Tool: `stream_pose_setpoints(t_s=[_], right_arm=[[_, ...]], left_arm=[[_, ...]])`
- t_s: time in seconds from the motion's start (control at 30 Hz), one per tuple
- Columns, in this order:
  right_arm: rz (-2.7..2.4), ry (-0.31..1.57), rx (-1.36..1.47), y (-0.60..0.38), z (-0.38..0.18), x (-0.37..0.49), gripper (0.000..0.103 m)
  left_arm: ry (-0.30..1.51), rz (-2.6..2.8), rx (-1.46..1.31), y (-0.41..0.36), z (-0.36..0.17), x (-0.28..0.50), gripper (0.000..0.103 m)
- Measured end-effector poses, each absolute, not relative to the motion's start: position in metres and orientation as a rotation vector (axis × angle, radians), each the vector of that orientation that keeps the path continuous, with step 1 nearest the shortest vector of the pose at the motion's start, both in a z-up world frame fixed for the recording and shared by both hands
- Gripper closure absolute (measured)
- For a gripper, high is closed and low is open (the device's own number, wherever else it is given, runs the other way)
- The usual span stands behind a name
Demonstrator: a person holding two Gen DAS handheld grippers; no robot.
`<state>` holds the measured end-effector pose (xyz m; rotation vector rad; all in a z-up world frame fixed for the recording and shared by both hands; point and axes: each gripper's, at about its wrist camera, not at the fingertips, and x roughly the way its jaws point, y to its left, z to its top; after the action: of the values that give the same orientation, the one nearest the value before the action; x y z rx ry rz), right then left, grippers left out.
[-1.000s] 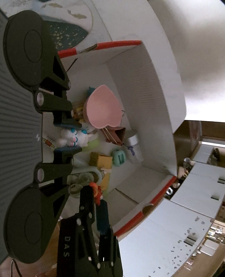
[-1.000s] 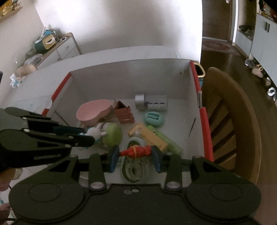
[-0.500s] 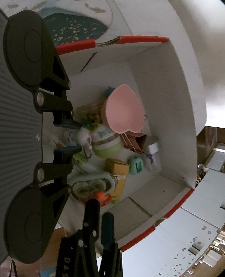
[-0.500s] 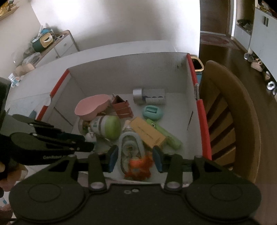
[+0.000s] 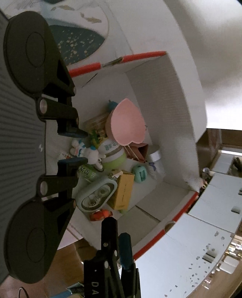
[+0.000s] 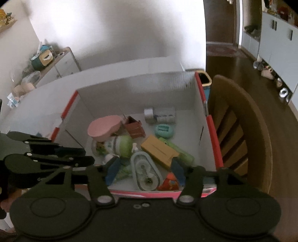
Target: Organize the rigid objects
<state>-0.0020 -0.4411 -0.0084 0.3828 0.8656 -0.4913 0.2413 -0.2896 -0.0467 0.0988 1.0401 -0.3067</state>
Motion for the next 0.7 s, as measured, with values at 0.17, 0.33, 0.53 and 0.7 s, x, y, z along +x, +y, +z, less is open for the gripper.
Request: stream_pose_setpoints(t_s=[0.17, 0.33, 0.53, 0.7], right_arm=[[-0.500, 0.824, 0.384, -0.425, 0.001, -0.003, 0.037], [-0.512, 0.790, 0.387, -0.407, 0.006, -0.003, 0.035], [-0.523, 0.729, 0.385, -0.384, 0.014, -0.008, 0.026], [-0.541, 0.679, 0.389, -0.368, 0.021, -0.012, 0.020]], left_arm=[[0.974, -0.340, 0.118, -0.283, -0.029, 0.230, 0.082], [0.931, -0.375, 0.123, -0.275, -0.017, 0.216, 0.082], [0.892, -0.391, 0.140, -0.263, -0.005, 0.200, 0.077], [0.841, -0.405, 0.130, -0.249, 0.005, 0.186, 0.036]])
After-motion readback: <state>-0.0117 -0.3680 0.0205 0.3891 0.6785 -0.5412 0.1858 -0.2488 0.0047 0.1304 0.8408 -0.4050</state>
